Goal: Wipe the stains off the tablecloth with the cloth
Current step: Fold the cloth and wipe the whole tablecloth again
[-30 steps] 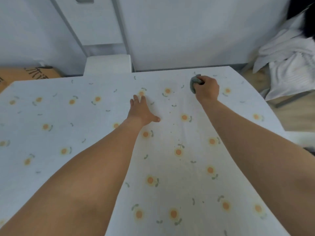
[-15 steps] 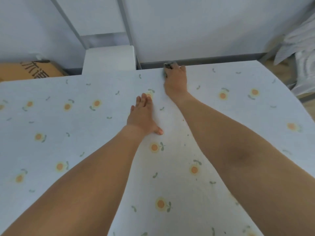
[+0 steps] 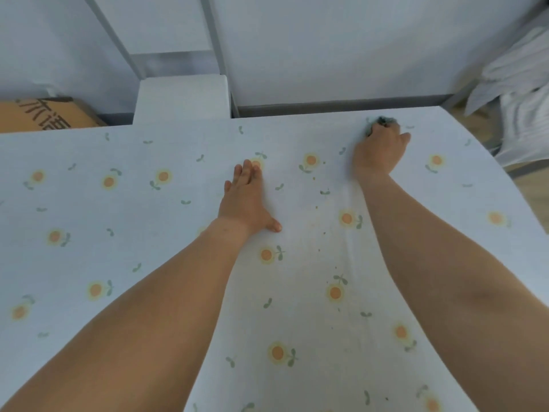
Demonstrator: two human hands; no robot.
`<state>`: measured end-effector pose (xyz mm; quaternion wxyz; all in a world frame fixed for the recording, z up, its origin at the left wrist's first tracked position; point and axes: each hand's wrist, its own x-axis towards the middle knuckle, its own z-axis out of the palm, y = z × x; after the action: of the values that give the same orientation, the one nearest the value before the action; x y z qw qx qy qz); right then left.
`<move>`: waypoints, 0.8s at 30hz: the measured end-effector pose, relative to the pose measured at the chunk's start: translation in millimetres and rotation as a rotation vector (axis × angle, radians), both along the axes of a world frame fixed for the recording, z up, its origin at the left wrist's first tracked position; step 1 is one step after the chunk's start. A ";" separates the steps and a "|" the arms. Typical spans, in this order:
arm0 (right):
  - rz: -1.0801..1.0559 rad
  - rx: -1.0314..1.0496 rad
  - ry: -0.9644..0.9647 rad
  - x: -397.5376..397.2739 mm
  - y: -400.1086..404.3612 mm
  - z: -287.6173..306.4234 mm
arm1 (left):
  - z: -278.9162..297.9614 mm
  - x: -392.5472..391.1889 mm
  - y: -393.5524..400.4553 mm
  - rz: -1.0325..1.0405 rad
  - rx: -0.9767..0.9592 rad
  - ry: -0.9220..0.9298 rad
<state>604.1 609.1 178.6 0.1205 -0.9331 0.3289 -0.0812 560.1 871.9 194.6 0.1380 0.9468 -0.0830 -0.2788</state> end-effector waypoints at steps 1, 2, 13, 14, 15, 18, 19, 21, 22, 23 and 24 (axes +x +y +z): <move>0.085 0.016 -0.007 8.7 25.2 0.7 | -0.1 -0.5 0.4 0.003 -0.006 0.001; 0.238 0.035 0.005 17.3 54.7 0.3 | 0.1 -0.5 0.9 0.007 -0.012 0.001; 0.442 0.008 -0.020 -34.9 8.0 -4.6 | 0.3 -1.1 -0.1 0.011 0.001 -0.016; 0.319 0.015 -0.003 -44.8 -14.0 -2.0 | 0.4 -1.3 -0.7 0.013 -0.004 -0.012; 0.238 0.026 0.022 -49.7 -25.1 2.6 | 2.0 -2.1 0.4 0.014 -0.009 -0.010; 0.126 0.074 0.035 -43.4 -1.4 8.8 | 9.5 -11.1 3.2 0.001 0.037 -0.028; 0.167 0.074 0.039 -37.3 19.9 9.7 | 13.9 -16.7 2.0 -0.010 0.080 -0.045; 0.399 0.088 0.069 -30.5 78.6 6.2 | 20.3 -33.8 -1.2 -0.054 0.153 -0.056; 0.552 0.094 0.094 -29.5 111.3 4.3 | 20.9 -43.4 -0.6 -0.066 0.170 -0.037; 0.698 0.080 0.126 -31.4 140.9 4.7 | 20.0 -52.1 2.1 -0.067 0.173 -0.008; 0.844 0.062 0.147 -34.9 161.9 5.8 | 19.0 -59.0 6.8 -0.057 0.169 0.013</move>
<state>569.3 771.0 184.4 0.1475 -0.9851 -0.0717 0.0518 501.1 878.7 213.6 0.0501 0.9504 -0.0851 -0.2949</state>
